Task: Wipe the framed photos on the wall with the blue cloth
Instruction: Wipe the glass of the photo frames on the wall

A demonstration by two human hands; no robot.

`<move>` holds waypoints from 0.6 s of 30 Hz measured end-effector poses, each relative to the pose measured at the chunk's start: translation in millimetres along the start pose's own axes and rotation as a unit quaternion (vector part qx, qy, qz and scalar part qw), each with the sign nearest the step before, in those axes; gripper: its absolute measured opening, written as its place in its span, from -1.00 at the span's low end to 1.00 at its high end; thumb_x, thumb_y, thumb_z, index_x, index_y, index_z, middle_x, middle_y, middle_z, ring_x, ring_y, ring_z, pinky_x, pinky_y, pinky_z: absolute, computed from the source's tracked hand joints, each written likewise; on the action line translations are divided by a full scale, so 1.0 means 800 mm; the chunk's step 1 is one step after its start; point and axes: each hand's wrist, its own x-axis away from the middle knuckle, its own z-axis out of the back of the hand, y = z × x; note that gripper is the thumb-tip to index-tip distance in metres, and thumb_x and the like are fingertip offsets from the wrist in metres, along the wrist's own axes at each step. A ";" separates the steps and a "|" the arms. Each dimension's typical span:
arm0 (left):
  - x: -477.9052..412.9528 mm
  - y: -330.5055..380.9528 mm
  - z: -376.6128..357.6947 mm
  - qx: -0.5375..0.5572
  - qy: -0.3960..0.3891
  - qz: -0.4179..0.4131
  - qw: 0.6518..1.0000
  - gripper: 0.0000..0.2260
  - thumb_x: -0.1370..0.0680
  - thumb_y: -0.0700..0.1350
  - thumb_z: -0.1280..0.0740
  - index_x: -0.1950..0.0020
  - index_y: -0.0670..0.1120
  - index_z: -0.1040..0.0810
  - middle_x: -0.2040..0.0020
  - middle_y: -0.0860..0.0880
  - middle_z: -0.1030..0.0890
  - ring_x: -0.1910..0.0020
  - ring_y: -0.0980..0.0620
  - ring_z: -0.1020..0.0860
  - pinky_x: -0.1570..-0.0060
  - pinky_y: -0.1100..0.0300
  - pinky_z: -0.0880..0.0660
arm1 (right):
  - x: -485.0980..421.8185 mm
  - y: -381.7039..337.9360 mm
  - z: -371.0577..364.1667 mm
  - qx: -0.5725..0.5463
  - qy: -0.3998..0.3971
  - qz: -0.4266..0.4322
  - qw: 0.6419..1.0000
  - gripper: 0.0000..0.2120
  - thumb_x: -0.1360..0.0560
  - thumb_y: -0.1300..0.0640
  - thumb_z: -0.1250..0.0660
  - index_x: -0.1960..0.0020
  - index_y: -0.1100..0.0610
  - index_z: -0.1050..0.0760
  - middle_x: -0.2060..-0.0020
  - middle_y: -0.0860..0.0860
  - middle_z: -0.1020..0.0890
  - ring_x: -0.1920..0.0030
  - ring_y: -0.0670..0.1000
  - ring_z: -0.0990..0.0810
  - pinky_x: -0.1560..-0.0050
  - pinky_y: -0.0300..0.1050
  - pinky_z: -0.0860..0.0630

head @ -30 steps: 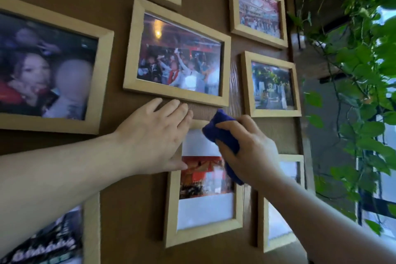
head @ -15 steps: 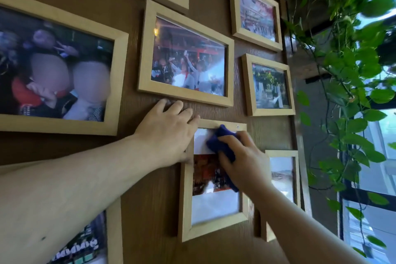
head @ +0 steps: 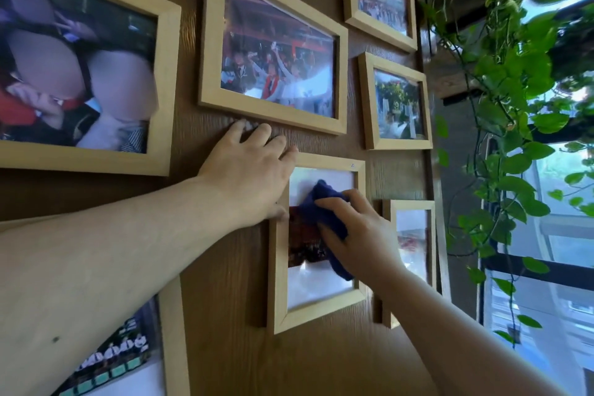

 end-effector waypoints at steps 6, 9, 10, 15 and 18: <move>0.002 0.002 0.000 0.004 -0.007 0.003 1.000 -0.11 -0.38 0.40 -0.26 -0.51 -0.07 -0.05 -0.50 -0.12 -0.24 -0.48 -0.18 -0.11 -0.45 -0.22 -0.09 | 0.032 0.030 0.009 0.046 -0.036 -0.089 0.994 -0.70 -0.47 0.02 -0.35 -0.19 -0.01 -0.50 -0.06 0.02 -0.52 0.25 0.08 -0.56 0.38 -0.10 -0.48; 0.003 0.004 0.002 0.001 -0.011 0.009 1.000 -0.11 -0.38 0.39 -0.27 -0.51 -0.07 -0.05 -0.51 -0.12 -0.22 -0.49 -0.17 -0.11 -0.45 -0.22 -0.09 | 0.031 0.000 0.006 -0.016 -0.078 -0.003 0.997 -0.67 -0.47 -0.07 -0.24 -0.22 -0.06 -0.41 -0.15 -0.03 -0.48 0.19 0.03 -0.57 0.30 -0.06 -0.57; 0.003 0.004 0.002 -0.001 -0.011 0.010 1.000 -0.11 -0.38 0.38 -0.28 -0.51 -0.07 -0.05 -0.51 -0.12 -0.22 -0.49 -0.17 -0.11 -0.45 -0.22 -0.09 | 0.029 -0.009 0.003 -0.022 -0.089 0.027 0.995 -0.66 -0.47 -0.08 -0.22 -0.22 -0.07 -0.39 -0.16 -0.02 -0.47 0.20 0.03 -0.57 0.29 -0.06 -0.58; 0.004 0.004 0.004 -0.001 -0.019 0.015 1.000 -0.11 -0.38 0.38 -0.27 -0.51 -0.09 -0.04 -0.52 -0.13 -0.20 -0.49 -0.17 -0.10 -0.46 -0.22 -0.06 | 0.036 0.008 0.003 -0.017 -0.094 0.028 0.995 -0.67 -0.42 0.08 -0.38 -0.17 0.03 -0.51 -0.11 0.05 -0.53 0.23 0.09 -0.58 0.36 -0.07 -0.55; 0.003 0.004 0.004 0.000 -0.028 0.014 1.000 -0.10 -0.38 0.38 -0.28 -0.51 -0.10 -0.03 -0.52 -0.14 -0.20 -0.49 -0.17 -0.10 -0.45 -0.23 -0.05 | 0.057 0.043 0.011 0.028 -0.121 -0.026 0.992 -0.67 -0.40 0.12 -0.42 -0.16 0.04 -0.53 -0.08 0.04 -0.53 0.24 0.08 -0.58 0.33 -0.08 -0.54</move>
